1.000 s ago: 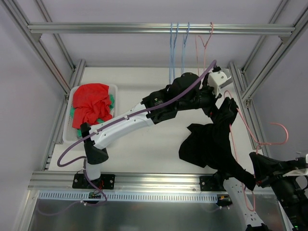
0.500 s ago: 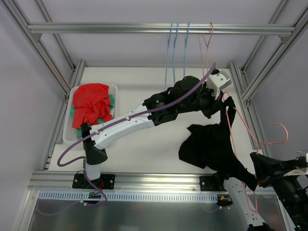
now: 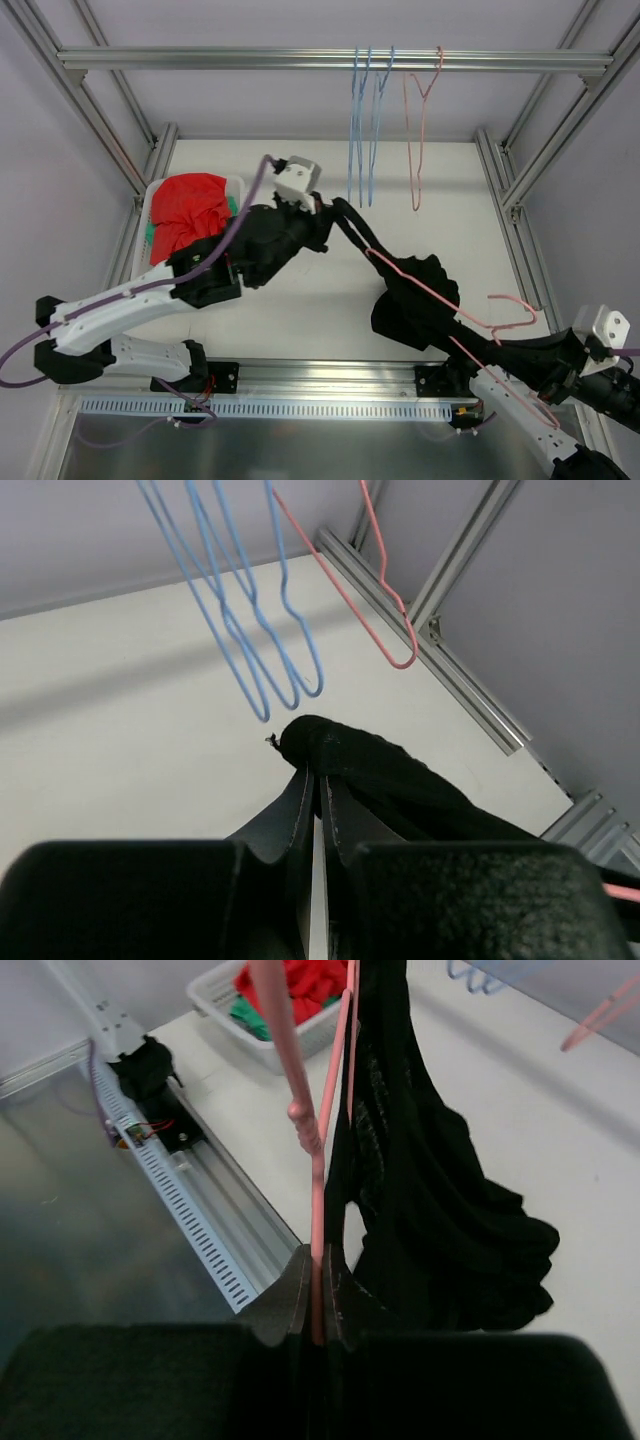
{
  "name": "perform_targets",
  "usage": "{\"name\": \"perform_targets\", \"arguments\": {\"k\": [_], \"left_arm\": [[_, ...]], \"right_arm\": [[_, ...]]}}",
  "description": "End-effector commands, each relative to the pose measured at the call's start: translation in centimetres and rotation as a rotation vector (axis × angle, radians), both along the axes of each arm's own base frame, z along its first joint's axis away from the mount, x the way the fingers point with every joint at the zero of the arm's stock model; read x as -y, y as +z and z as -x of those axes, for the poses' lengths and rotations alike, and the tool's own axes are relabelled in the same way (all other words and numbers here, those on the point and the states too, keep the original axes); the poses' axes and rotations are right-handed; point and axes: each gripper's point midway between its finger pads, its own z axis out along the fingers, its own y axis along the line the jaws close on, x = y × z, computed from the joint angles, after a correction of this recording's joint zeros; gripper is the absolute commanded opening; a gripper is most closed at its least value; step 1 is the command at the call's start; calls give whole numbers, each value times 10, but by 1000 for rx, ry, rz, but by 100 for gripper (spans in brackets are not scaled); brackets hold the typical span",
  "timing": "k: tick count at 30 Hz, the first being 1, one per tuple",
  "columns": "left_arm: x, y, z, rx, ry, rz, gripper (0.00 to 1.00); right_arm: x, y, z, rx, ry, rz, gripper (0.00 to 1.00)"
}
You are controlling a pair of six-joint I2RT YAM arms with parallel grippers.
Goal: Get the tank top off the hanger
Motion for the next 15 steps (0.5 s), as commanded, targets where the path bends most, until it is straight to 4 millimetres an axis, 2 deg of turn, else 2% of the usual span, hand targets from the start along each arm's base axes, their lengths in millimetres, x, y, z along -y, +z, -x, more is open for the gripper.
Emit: {"name": "perform_targets", "arguments": {"k": [1, 2, 3, 4, 5, 6, 7, 8, 9, 10, 11, 12, 13, 14, 15], "left_arm": [[-37, 5, 5, 4, 68, 88, 0], [-40, -14, 9, -13, 51, 61, 0], [-52, -9, 16, -11, 32, 100, 0], [-48, -16, 26, -30, -27, 107, 0], [-47, -35, 33, -46, -73, 79, 0], [-51, -33, 43, -38, -127, 97, 0], [-47, -36, 51, -16, -192, 93, 0], [-35, -60, 78, -24, -372, 66, 0], [-27, -63, 92, 16, -476, 61, 0], [-22, -75, 106, 5, -564, 46, 0], [-17, -100, 124, -42, -667, 21, 0], [-15, -109, 130, -79, -692, 24, 0], [-13, -116, 135, -100, -715, 35, 0], [-11, -138, 142, -143, -746, 21, 0], [-8, -141, 146, -161, -765, 52, 0]], "right_arm": [[-17, 17, 21, 45, 207, -8, 0], [-22, 24, 18, 62, 228, -18, 0], [-30, 27, 14, 70, 254, -31, 0], [-39, 51, 0, 171, 250, -89, 0], [-44, 60, -5, 161, 236, -158, 0], [-50, 70, -16, 183, 219, -215, 0], [-65, 87, -41, 251, 217, -298, 0], [-71, 95, -45, 212, 218, -403, 0], [-85, 108, -65, 278, 239, -495, 0], [-90, 116, -71, 299, 256, -551, 0], [-97, 121, -85, 257, 247, -621, 0], [-95, 147, -86, 371, 267, -704, 0], [-100, 146, -99, 371, 260, -734, 0], [-100, 155, -108, 369, 241, -794, 0], [-98, 174, -111, 446, 256, -862, 0]]}}
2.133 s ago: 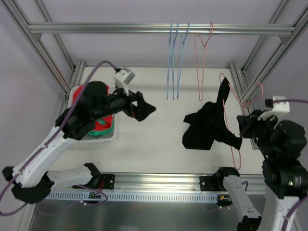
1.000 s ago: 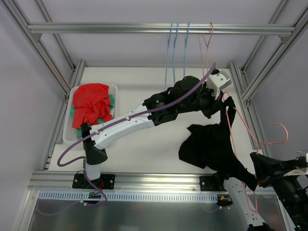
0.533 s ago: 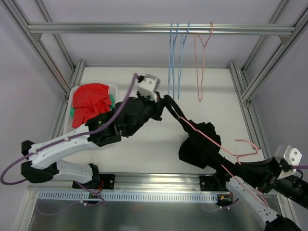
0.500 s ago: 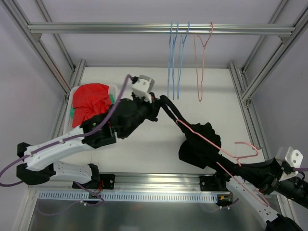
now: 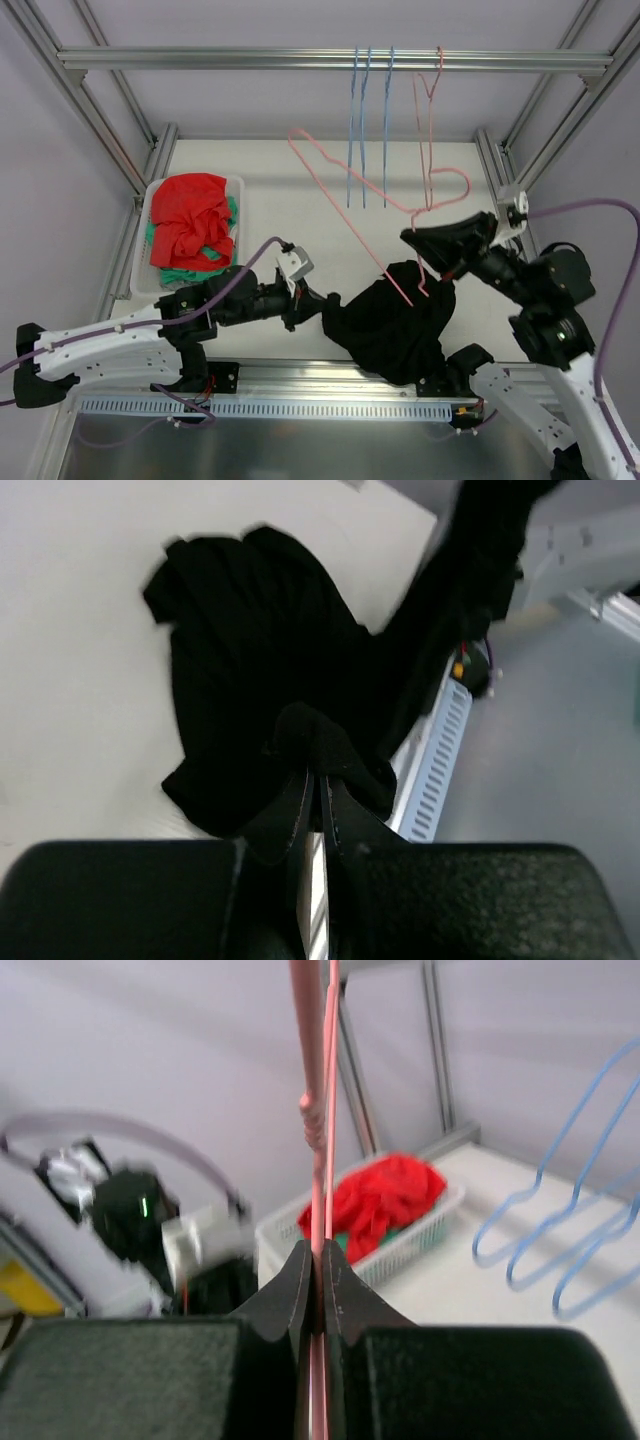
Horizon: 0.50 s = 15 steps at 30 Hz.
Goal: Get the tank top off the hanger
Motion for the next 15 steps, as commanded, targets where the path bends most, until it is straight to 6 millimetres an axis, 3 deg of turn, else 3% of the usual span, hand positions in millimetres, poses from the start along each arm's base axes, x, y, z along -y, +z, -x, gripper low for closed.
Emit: {"name": "perform_targets", "arguments": {"k": [1, 2, 5, 6, 8, 9, 11, 13, 14, 15], "left_arm": [[22, 0, 41, -56, -240, 135, 0], [22, -20, 41, -79, -229, 120, 0], [20, -42, 27, -116, -128, 109, 0], [15, -50, 12, -129, -25, 98, 0], [4, -70, -2, -156, 85, 59, 0], [-2, -76, -13, -153, 163, 51, 0], [-11, -87, -19, -164, 219, 34, 0], [-20, -92, -26, -165, 282, 18, 0], [-23, -91, -29, -163, 302, 19, 1], [-29, -97, -30, -163, 324, -16, 15]], "right_arm": [[21, 139, 22, 387, 25, -483, 0], [26, 143, 10, 372, -20, -539, 0], [43, 158, 0, 410, -137, -597, 0], [44, 144, -16, 373, -219, -517, 0], [70, 150, -7, 394, -350, -467, 0], [74, 123, -22, 295, -427, -369, 0], [106, 110, -20, 271, -599, -268, 0], [130, 77, -12, 157, -700, -64, 0], [144, 63, -19, 91, -789, 2, 0], [160, 43, -9, 3, -832, 114, 0]]}}
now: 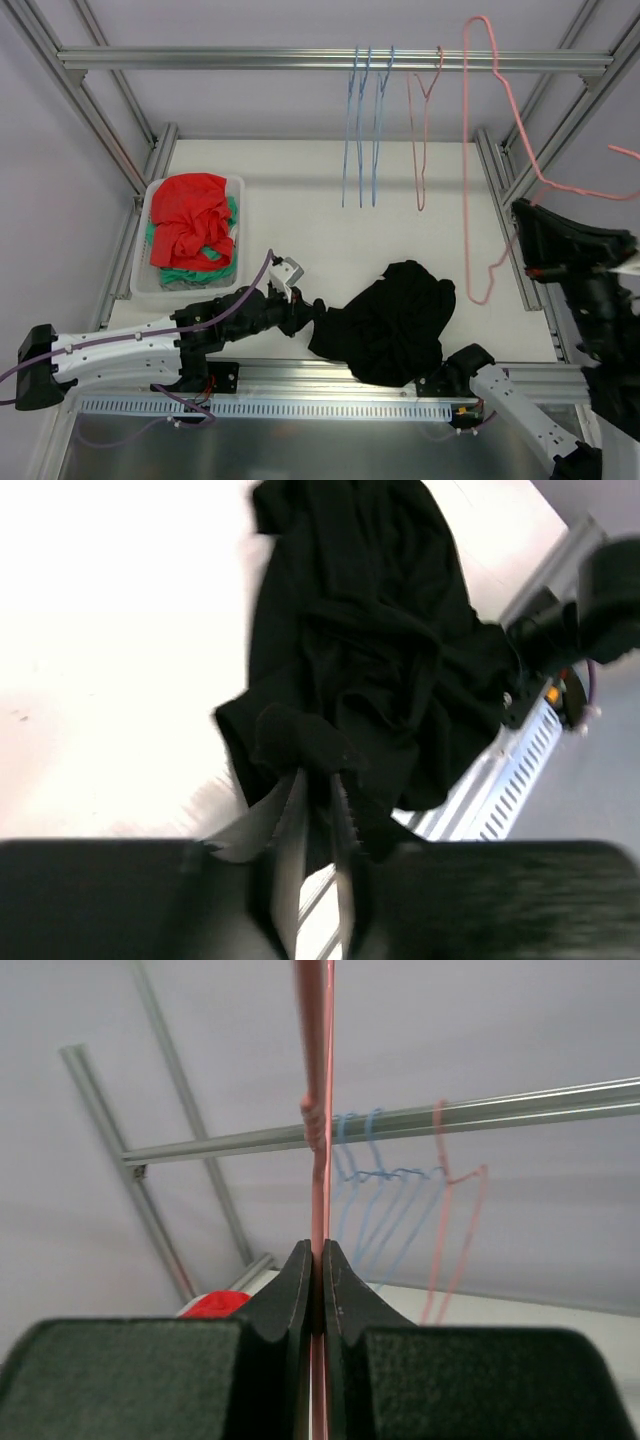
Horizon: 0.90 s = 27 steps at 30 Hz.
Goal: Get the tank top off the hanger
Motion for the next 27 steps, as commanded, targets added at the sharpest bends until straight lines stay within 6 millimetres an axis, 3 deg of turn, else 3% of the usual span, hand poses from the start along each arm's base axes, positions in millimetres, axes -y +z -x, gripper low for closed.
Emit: {"name": "perform_targets", "arguments": {"k": [1, 2, 3, 4, 6, 9, 11, 12, 14, 15, 16, 17, 18, 19, 20, 22, 24, 25, 27], "left_arm": [[-16, 11, -21, 18, 164, 19, 18], [-18, 21, -25, 40, 179, 17, 22], [-25, 16, -24, 37, 181, -31, 41], [-25, 28, -26, 45, 189, -25, 57], [-34, 36, -32, 56, 235, -62, 75], [-47, 50, -35, 65, 272, -121, 99], [-52, 60, -34, 68, 268, -129, 99], [-51, 63, -31, 63, 249, -126, 99], [-50, 69, -27, 61, 229, -112, 99], [-48, 68, -25, 56, 215, -113, 99], [-47, 67, -25, 54, 210, -115, 99], [-46, 65, -24, 48, 205, -120, 99], [-43, 62, -21, 34, 182, -123, 99], [-41, 58, -19, 26, 170, -135, 99], [-39, 58, -17, 21, 159, -135, 99], [-37, 52, -16, 10, 148, -149, 99], [-37, 49, -16, 5, 152, -153, 99], [-36, 45, -18, 2, 161, -167, 99], [-34, 47, -20, 3, 169, -167, 99]], "right_arm": [[62, -80, -5, -360, -321, 273, 0], [66, -93, -13, -430, -365, 327, 0], [71, -112, -12, -508, -385, 385, 0], [72, -118, -16, -538, -400, 407, 0], [78, -127, -30, -593, -474, 442, 0], [82, -125, -48, -625, -553, 486, 0], [78, -114, -61, -610, -565, 494, 0], [68, -107, -80, -596, -567, 517, 0], [62, -87, -97, -558, -581, 517, 0], [58, -85, -122, -579, -614, 547, 0], [51, -80, -133, -577, -579, 546, 0], [48, -60, -138, -546, -553, 509, 0], [53, -66, -164, -602, -564, 481, 0], [43, -63, -175, -597, -492, 465, 0], [44, -45, -182, -562, -492, 439, 0], [39, -50, -214, -576, -473, 479, 0], [35, -36, -230, -522, -460, 480, 0], [31, -46, -248, -543, -447, 500, 0], [35, -44, -265, -544, -455, 489, 0]]}}
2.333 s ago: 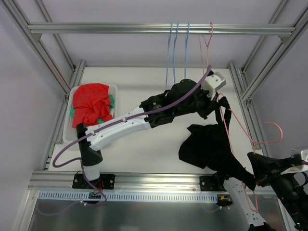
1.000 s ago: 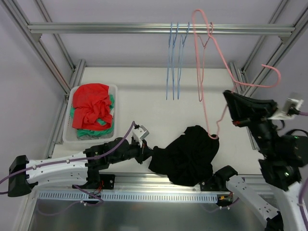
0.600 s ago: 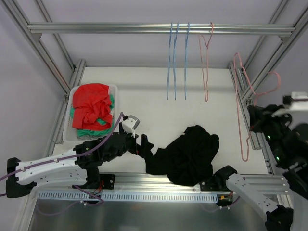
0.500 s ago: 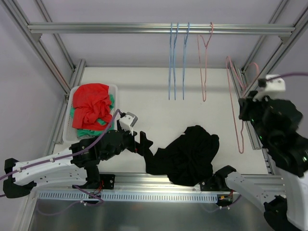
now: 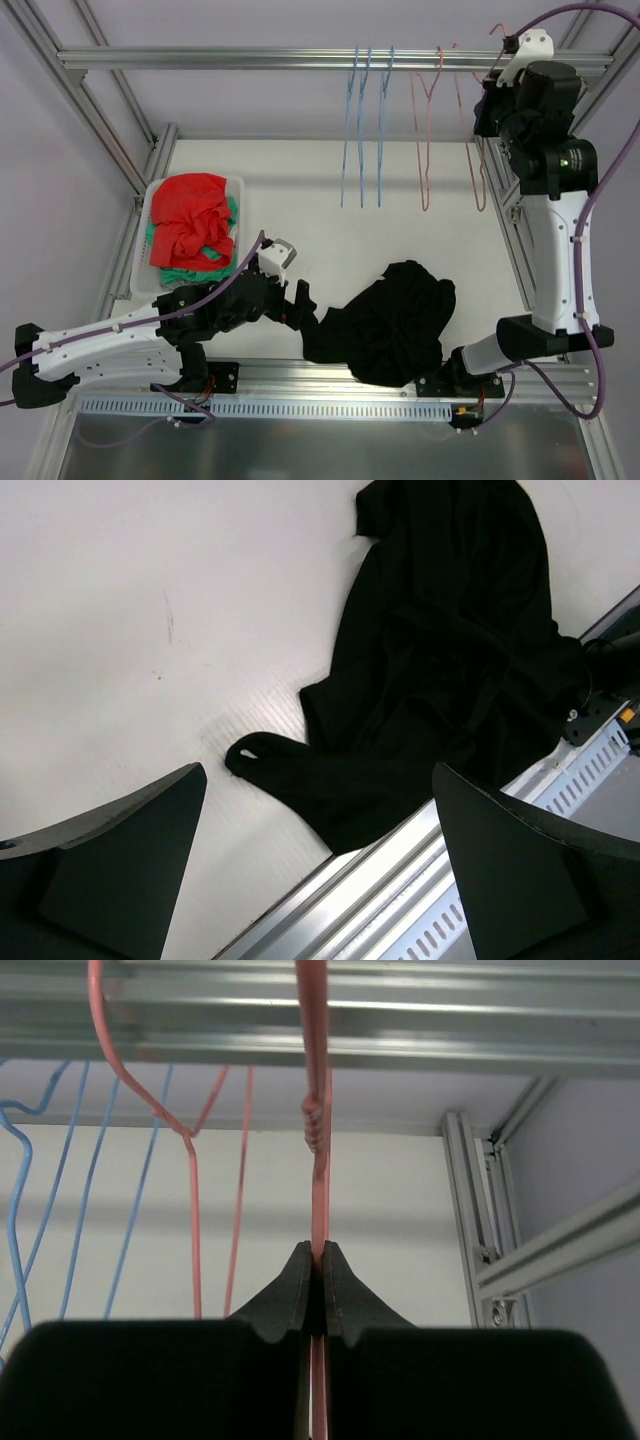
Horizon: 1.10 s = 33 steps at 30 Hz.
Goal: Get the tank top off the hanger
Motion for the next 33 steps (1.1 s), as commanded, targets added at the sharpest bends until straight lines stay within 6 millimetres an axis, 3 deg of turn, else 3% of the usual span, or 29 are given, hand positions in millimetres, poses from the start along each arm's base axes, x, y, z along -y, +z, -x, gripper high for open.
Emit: {"name": "perform_targets", "arguments": {"k": [1, 3, 10, 13, 16, 17, 18, 19, 20, 21, 23, 25, 26, 27, 28, 29, 30, 32, 33], "left_arm": [[10, 2, 0, -14, -7, 4, 99], [21, 10, -1, -11, -29, 25, 99], [69, 13, -7, -16, -96, 51, 99], [98, 10, -7, -20, -153, 70, 99], [130, -1, -5, -41, -229, 75, 99], [137, -4, -4, -49, -246, 75, 99], [147, -7, -1, -64, -279, 72, 99], [159, -24, -3, -81, -292, 45, 99], [170, -20, -5, -78, -301, 60, 99], [177, -43, -7, -105, -302, 14, 99], [188, -57, -7, -132, -317, -7, 99], [203, -77, -9, -151, -323, -41, 99], [207, -83, -10, -153, -321, -55, 99], [216, -82, -11, -141, -321, -56, 99], [220, -102, -12, -144, -320, -102, 98], [228, -118, -12, -143, -316, -140, 99], [231, -126, -12, -138, -317, -167, 99], [242, -136, -19, -117, -287, -205, 99], [243, -163, -18, -131, -268, -262, 99]], "right_arm": [[-9, 21, -28, 75, 75, -13, 0], [-6, 2, -42, 24, 63, -19, 0], [-7, -53, -43, -119, 87, -105, 0], [-2, -65, -41, -153, 92, -129, 0], [3, -61, -33, -142, 100, -148, 2], [5, -59, -30, -139, 99, -155, 12], [3, -56, -26, -133, 113, -173, 31], [4, -49, -16, -124, 115, -180, 74], [2, -44, -11, -116, 121, -185, 91], [4, -40, -4, -109, 112, -183, 99], [15, -27, 23, -84, 74, -188, 100], [24, -30, 45, -89, 29, -182, 99], [27, -18, 70, -41, 14, -176, 99], [28, -29, 80, -58, 5, -174, 99], [27, -30, 91, -47, 11, -174, 100], [19, -20, 118, 7, 52, -183, 99], [14, -31, 126, -8, 78, -187, 100], [2, -29, 145, 27, 152, -196, 99], [-12, -22, 166, 67, 230, -205, 99]]}}
